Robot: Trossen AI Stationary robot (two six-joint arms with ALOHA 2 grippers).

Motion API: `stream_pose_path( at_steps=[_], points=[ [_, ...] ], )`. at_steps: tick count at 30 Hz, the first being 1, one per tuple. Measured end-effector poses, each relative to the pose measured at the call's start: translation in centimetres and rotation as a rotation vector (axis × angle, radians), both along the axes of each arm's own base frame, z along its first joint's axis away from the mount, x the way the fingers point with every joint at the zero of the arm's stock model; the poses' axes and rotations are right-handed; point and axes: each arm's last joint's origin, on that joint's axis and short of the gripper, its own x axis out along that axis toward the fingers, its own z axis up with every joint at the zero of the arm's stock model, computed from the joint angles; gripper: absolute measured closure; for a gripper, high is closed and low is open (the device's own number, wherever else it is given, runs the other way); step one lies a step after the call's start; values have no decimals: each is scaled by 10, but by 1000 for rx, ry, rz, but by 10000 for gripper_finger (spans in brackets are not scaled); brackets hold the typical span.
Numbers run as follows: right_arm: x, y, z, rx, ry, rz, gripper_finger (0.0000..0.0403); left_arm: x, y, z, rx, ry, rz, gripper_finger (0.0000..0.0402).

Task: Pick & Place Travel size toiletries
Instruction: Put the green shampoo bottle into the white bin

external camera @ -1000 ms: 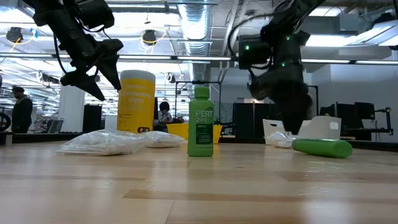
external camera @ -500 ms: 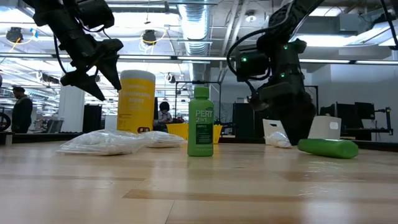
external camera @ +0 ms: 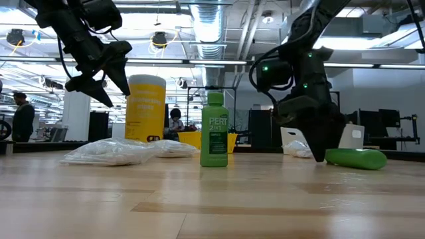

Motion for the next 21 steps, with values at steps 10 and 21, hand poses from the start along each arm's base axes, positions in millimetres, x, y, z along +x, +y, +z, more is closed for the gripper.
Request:
stream_pose_path(
  at_steps=[10, 21],
  points=[
    [0, 5, 3, -29, -28, -3, 201, 0, 0, 0, 1, -1, 0, 108],
    [-40, 7, 55, -150, -148, -279, 188, 0, 0, 0, 4, -7, 2, 108]
  ],
)
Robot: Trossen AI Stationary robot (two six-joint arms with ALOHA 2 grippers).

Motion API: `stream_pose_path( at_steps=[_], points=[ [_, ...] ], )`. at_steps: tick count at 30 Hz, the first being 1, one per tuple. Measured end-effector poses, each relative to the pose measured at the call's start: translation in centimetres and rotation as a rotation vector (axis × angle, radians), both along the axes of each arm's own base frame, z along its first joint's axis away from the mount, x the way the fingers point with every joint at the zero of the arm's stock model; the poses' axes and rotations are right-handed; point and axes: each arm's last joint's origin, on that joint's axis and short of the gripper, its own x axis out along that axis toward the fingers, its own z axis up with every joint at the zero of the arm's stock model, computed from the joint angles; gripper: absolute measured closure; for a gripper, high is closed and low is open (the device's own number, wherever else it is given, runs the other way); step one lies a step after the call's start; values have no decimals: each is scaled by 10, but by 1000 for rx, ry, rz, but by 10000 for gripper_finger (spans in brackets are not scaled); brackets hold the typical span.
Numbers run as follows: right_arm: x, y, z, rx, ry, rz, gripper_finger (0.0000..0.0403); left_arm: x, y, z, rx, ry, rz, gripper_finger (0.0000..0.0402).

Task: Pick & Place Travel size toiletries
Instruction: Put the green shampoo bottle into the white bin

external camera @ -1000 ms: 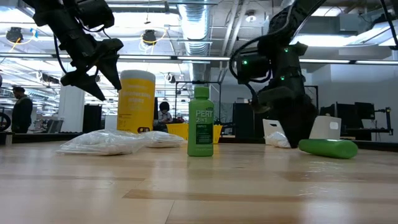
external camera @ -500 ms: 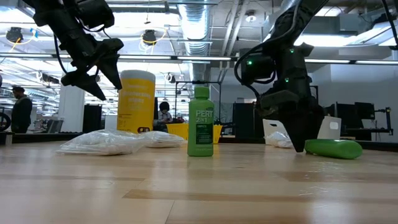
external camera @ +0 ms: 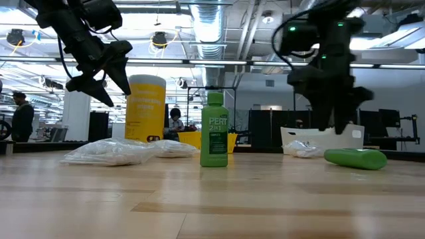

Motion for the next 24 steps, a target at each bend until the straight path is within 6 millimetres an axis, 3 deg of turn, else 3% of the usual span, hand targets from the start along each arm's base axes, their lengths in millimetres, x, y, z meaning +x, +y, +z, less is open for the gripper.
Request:
stream_pose_path(
  at_steps=[7, 13, 24],
  points=[
    [-17, 9, -5, 14, -41, -142, 171, 1, 1, 1, 9, -10, 3, 108],
    [-1, 11, -17, 16, -85, -141, 178, 2, 1, 2, 15, -21, 6, 108],
    [12, 18, -53, 68, 33, -85, 185, 2, 1, 2, 16, -25, 7, 108]
  ],
)
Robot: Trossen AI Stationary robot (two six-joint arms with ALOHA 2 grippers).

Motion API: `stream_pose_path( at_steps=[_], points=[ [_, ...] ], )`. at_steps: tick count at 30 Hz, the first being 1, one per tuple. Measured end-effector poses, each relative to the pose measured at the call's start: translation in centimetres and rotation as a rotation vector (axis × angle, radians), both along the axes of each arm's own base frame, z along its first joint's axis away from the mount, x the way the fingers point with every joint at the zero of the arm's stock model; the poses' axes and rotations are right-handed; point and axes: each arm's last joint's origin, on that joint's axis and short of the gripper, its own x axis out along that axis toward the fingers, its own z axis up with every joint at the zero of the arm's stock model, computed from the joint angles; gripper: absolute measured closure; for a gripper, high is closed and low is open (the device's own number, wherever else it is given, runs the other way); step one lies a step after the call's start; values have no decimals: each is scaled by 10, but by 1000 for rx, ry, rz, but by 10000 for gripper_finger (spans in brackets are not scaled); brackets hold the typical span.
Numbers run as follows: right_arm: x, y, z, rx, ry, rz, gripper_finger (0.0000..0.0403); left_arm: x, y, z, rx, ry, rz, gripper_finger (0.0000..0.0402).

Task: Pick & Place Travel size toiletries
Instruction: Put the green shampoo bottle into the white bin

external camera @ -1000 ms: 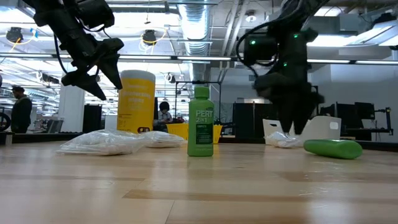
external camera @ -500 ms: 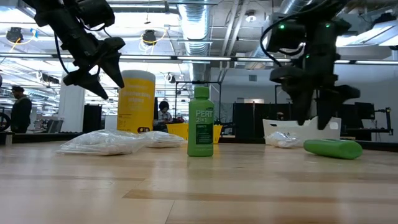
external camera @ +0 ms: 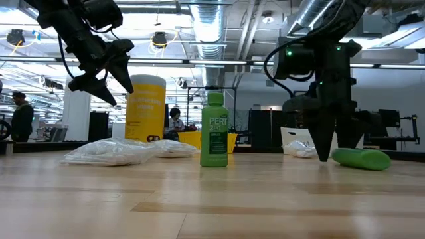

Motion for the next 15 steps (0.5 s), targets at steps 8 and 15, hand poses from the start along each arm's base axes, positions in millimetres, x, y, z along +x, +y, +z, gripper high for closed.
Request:
stream_pose_path(
  at_steps=[8, 15],
  points=[
    [-1, 0, -5, 24, 34, 4, 252, 0, 0, 0, 0, 0, 1, 108],
    [-2, 0, -5, 24, 46, 38, 318, 0, 0, 0, 0, 0, 1, 108]
  ],
)
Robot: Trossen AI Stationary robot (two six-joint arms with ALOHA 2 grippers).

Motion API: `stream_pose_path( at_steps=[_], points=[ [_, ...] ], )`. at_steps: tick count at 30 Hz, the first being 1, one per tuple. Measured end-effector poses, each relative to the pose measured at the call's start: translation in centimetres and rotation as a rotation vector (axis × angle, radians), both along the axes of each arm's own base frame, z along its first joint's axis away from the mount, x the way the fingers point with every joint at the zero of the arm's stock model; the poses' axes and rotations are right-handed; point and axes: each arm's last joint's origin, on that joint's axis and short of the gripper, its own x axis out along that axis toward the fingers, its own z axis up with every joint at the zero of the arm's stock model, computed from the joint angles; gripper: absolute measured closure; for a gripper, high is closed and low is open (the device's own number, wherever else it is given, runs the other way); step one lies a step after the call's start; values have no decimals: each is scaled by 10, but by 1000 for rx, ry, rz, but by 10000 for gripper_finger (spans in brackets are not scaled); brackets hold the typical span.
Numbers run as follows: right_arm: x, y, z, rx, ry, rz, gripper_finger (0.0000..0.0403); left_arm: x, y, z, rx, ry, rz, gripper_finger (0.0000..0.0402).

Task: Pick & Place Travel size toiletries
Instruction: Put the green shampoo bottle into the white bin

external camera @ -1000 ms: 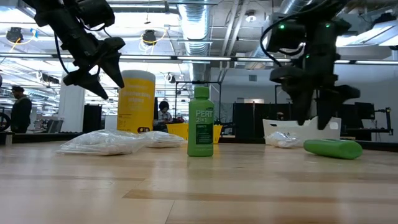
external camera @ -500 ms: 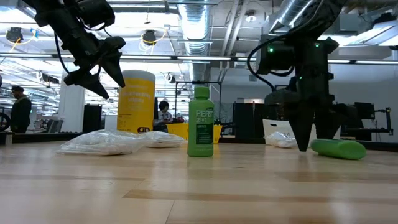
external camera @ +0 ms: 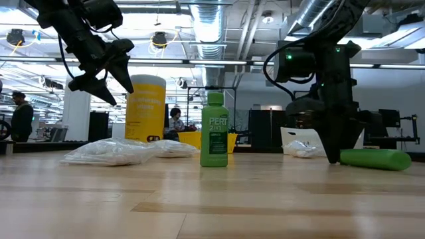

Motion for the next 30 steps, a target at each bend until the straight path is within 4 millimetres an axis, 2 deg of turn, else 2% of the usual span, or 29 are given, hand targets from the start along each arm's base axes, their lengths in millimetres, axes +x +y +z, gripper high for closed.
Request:
stream_pose_path(
  at_steps=[5, 8, 10, 13, 15, 18, 23, 26, 30],
  points=[
    [1, 0, 1, 0, -3, 39, 311, 0, 0, 0, 1, -2, 0, 108],
    [7, 0, 9, -29, -49, 85, 305, 0, 0, 0, 3, -6, 0, 108],
    [17, -2, 26, -92, -160, 102, 310, 0, 0, 0, 3, -6, 0, 108],
    [16, -9, 57, -207, -297, 122, 322, 1, 0, 1, 4, -7, 0, 108],
    [16, -17, 77, -309, -412, 109, 322, 1, 0, 1, 5, -8, 1, 108],
    [4, -34, 108, -476, -530, 86, 318, 1, 1, 1, 11, -9, 6, 108],
    [-19, -70, 148, -824, -585, 80, 307, 0, 2, 1, 42, 2, 32, 108],
    [-28, -88, 166, -1041, -554, 94, 309, 0, 2, 1, 44, 3, 35, 108],
    [-32, -108, 175, -1214, -548, 100, 311, 0, 2, 1, 48, 4, 37, 108]
  ],
)
